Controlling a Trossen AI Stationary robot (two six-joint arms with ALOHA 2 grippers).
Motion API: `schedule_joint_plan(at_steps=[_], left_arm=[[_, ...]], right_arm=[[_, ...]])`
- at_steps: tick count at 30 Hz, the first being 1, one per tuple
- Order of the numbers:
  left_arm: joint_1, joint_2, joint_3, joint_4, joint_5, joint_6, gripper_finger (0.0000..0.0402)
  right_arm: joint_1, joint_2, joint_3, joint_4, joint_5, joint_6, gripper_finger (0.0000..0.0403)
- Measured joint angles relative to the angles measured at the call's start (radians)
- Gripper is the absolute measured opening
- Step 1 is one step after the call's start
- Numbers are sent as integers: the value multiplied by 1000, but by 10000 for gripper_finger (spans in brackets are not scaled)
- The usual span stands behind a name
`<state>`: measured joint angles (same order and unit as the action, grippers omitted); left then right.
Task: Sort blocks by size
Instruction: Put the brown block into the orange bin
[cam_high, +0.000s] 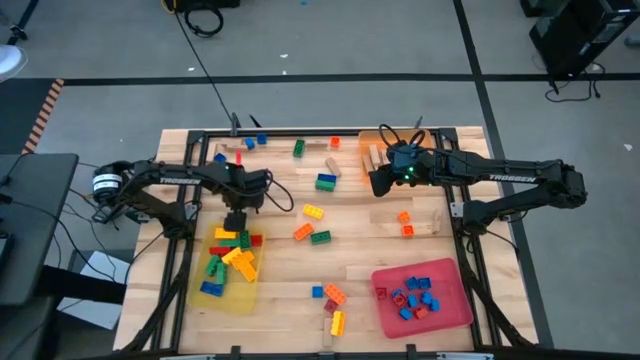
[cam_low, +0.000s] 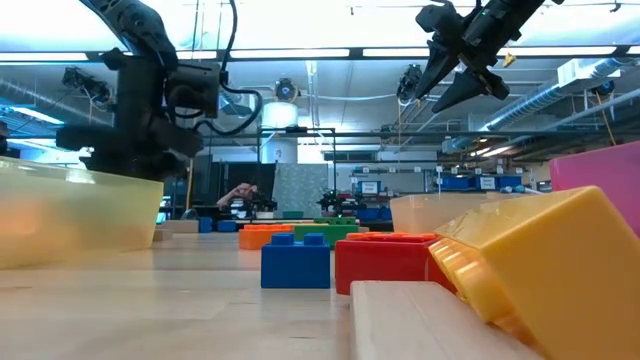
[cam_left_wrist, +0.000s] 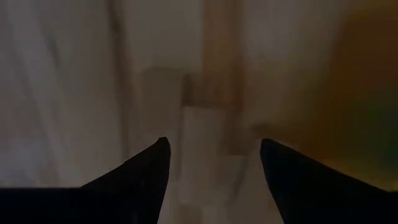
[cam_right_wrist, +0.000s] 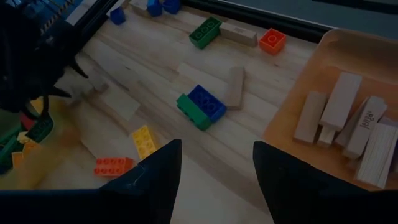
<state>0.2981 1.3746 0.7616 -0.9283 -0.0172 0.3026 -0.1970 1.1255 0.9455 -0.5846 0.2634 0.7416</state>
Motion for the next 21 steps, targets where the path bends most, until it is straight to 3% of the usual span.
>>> schedule_joint_plan(at_steps=[4,10,21], left_arm=[[-17,0,0,-22,104,-3,257],[-68,0,0,-61,168,-69,257],[-111,-3,0,-101,166,-130,257]], right_arm=[[0,0,0,0,0,-10,213],[0,0,0,0,0,-24,213],[-1,0,0,0,0,-65,213]])
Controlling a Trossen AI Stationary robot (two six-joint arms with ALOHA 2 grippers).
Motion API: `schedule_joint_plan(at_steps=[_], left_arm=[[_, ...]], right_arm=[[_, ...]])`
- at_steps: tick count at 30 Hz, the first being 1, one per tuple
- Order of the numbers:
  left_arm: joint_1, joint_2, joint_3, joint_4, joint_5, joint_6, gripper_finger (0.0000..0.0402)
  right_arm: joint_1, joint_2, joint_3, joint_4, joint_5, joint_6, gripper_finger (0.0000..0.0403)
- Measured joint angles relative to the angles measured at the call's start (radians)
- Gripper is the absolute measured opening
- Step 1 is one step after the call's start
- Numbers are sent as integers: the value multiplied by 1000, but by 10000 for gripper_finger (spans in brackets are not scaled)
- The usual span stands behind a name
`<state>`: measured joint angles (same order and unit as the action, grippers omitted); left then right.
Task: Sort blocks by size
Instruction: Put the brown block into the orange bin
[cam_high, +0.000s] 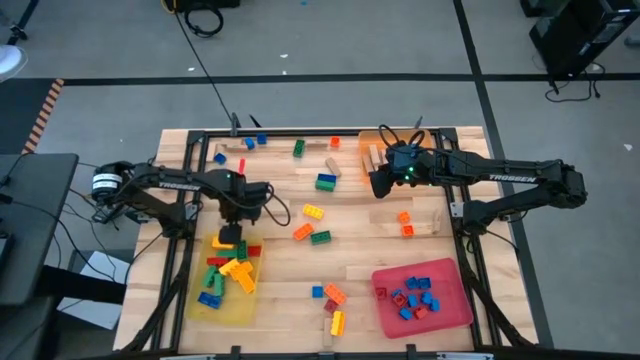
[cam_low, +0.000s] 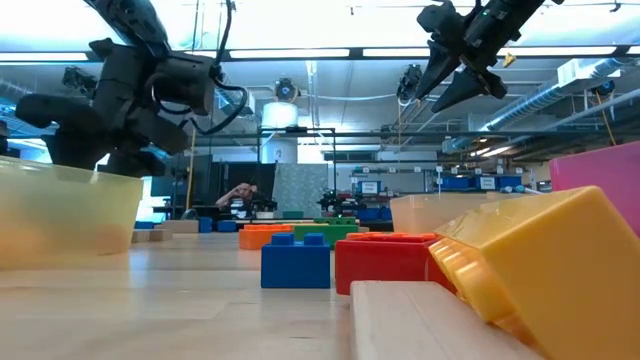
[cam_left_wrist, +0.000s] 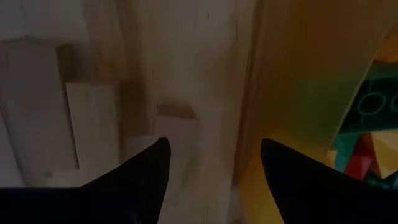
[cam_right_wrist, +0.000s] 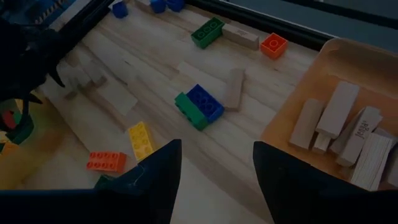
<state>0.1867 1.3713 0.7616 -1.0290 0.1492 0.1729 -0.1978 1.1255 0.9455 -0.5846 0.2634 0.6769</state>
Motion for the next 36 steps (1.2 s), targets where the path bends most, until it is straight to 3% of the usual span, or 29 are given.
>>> schedule_joint_plan(at_steps=[6,17,24,29,36], left_arm=[[4,-1,0,12,-141,23,257],[15,2,-44,7,-149,159,257],[46,3,-67,72,-195,203,257],[81,3,-67,88,-289,234,257],[139,3,-67,93,-309,268,257]], right_arm=[[0,0,0,0,0,-2,213],[0,0,0,0,0,-19,213],[-2,0,0,0,0,-19,213],[-17,0,0,0,0,-19,213],[-41,0,0,0,0,-25,213]])
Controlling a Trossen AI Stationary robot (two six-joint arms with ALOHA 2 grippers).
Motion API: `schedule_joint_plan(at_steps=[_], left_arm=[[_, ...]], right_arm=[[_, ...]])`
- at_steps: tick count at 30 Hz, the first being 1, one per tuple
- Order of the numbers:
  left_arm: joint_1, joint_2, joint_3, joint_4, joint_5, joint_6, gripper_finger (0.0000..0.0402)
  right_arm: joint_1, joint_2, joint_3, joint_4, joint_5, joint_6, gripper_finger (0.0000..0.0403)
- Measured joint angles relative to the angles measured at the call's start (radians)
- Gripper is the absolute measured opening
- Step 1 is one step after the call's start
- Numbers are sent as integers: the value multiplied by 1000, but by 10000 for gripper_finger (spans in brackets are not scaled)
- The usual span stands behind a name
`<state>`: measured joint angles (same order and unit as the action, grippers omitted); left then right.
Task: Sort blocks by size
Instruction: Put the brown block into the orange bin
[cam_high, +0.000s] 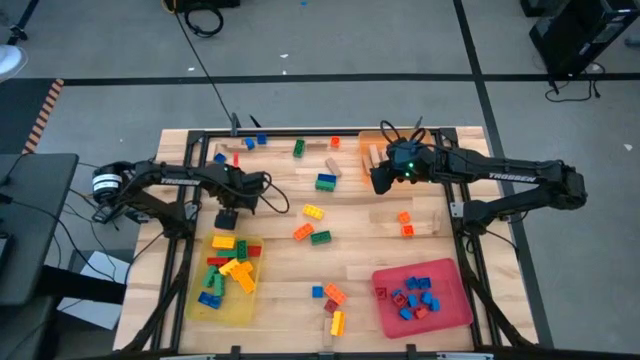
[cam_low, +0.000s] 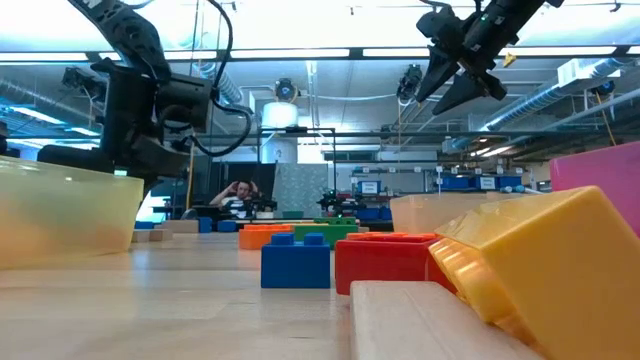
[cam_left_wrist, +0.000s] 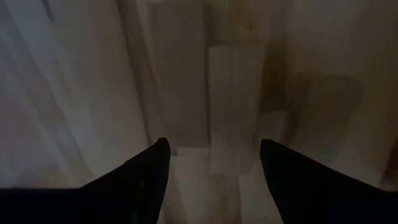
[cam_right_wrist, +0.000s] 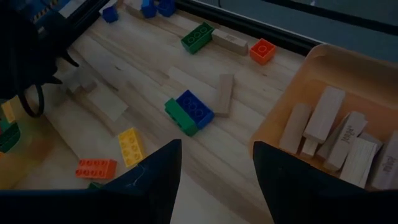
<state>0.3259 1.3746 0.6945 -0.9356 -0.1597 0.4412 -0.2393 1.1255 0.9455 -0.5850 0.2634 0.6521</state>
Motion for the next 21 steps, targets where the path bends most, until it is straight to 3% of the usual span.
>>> schedule_joint_plan(at_steps=[6,14,21], left_arm=[[28,0,0,-4,-3,0,257],[41,0,0,65,-123,21,257],[41,0,1,132,-139,24,257]], right_arm=[[-13,0,0,0,0,-1,213],[-36,0,0,0,0,-9,213],[-46,0,0,0,0,-9,213]])
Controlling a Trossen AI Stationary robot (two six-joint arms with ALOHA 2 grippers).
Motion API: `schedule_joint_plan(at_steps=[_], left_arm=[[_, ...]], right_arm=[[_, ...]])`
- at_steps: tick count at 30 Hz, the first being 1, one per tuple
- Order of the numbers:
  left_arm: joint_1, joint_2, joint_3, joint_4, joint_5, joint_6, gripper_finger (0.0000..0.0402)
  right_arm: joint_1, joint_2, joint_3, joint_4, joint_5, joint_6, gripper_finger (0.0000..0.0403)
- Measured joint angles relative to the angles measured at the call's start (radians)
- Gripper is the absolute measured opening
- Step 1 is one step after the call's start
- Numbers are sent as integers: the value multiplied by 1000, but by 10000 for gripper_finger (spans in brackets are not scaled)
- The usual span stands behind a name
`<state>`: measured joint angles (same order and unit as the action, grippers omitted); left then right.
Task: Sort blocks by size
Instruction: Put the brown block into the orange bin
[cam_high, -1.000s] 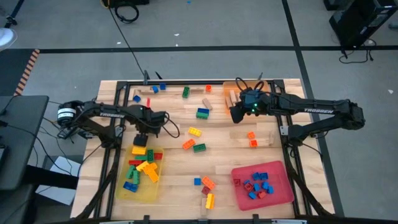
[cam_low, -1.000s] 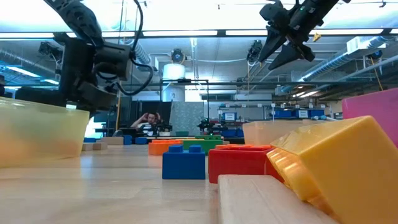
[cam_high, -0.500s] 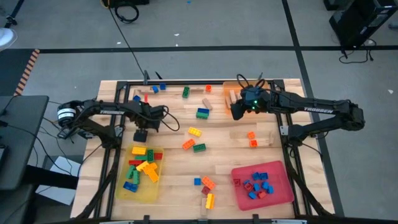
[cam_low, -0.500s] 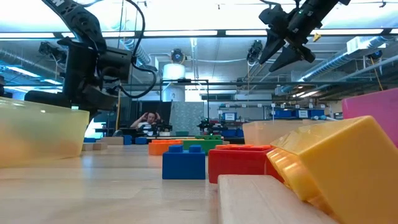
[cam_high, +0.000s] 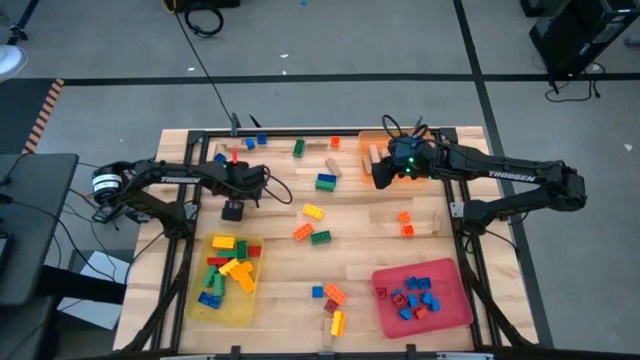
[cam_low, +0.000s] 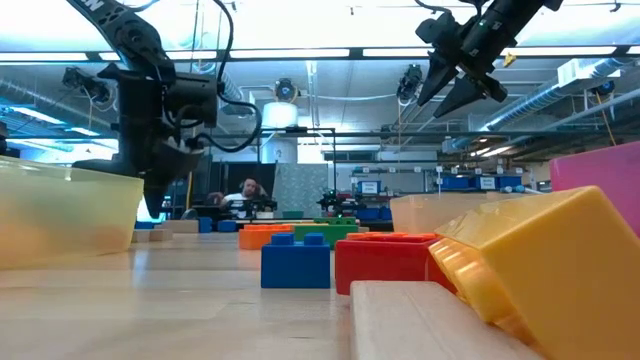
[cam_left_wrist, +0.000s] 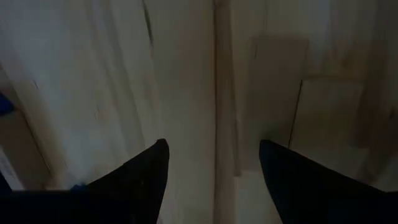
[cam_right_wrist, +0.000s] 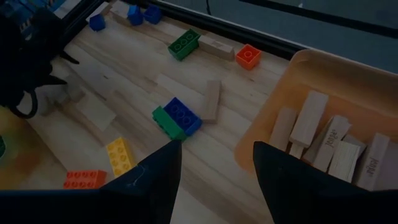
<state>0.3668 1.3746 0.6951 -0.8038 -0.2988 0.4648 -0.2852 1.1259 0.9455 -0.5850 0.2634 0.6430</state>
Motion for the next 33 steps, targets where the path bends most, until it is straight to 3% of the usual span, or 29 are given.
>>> schedule_joint_plan(at_steps=[7,14,16,21,33], left_arm=[[-1,-4,-57,53,-122,-1,257],[2,-17,-3,-5,-141,0,256],[3,-33,15,-37,-109,7,252],[2,-40,17,-162,106,91,233],[6,-40,18,-194,317,82,214]], right_arm=[[0,0,0,0,0,0,213],[0,0,0,0,0,4,213],[0,0,0,0,0,7,213],[0,0,0,0,0,8,213],[0,0,0,1,0,17,213]])
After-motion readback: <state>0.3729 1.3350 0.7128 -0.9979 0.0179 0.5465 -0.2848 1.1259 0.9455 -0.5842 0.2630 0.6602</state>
